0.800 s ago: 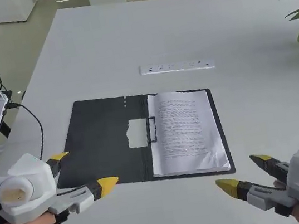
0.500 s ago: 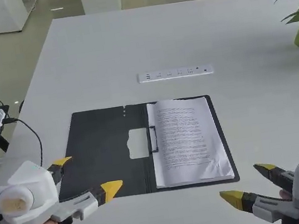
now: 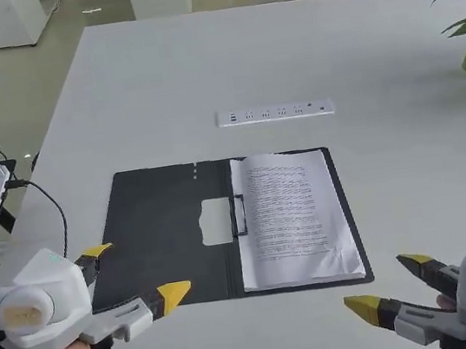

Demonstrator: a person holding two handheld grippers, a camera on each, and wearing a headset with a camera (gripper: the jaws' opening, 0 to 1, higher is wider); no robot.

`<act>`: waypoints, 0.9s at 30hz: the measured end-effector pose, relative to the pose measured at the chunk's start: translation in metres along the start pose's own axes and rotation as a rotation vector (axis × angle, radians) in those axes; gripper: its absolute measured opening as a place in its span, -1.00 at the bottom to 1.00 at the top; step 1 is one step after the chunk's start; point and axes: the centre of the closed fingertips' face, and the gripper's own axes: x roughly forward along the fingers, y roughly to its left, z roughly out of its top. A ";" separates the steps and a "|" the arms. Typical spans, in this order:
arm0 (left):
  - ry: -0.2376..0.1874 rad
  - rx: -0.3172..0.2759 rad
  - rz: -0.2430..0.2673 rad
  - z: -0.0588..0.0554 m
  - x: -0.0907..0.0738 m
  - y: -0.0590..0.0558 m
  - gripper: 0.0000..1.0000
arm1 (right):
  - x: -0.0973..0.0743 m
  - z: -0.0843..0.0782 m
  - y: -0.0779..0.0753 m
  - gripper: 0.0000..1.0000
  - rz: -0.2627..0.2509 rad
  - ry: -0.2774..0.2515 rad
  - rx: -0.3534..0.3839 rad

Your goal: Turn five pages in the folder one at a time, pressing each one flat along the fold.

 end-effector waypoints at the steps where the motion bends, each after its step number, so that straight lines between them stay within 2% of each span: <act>1: 0.000 -0.001 0.000 0.000 0.000 0.000 0.59 | 0.000 -0.001 0.000 0.44 -0.001 0.002 0.000; 14: 0.002 0.001 0.006 0.000 -0.003 0.003 0.59 | 0.000 -0.002 0.001 0.44 -0.002 0.000 0.004; 27: 0.001 -0.003 -0.003 0.000 0.001 0.000 0.60 | -0.002 -0.002 -0.001 0.44 -0.012 -0.001 0.003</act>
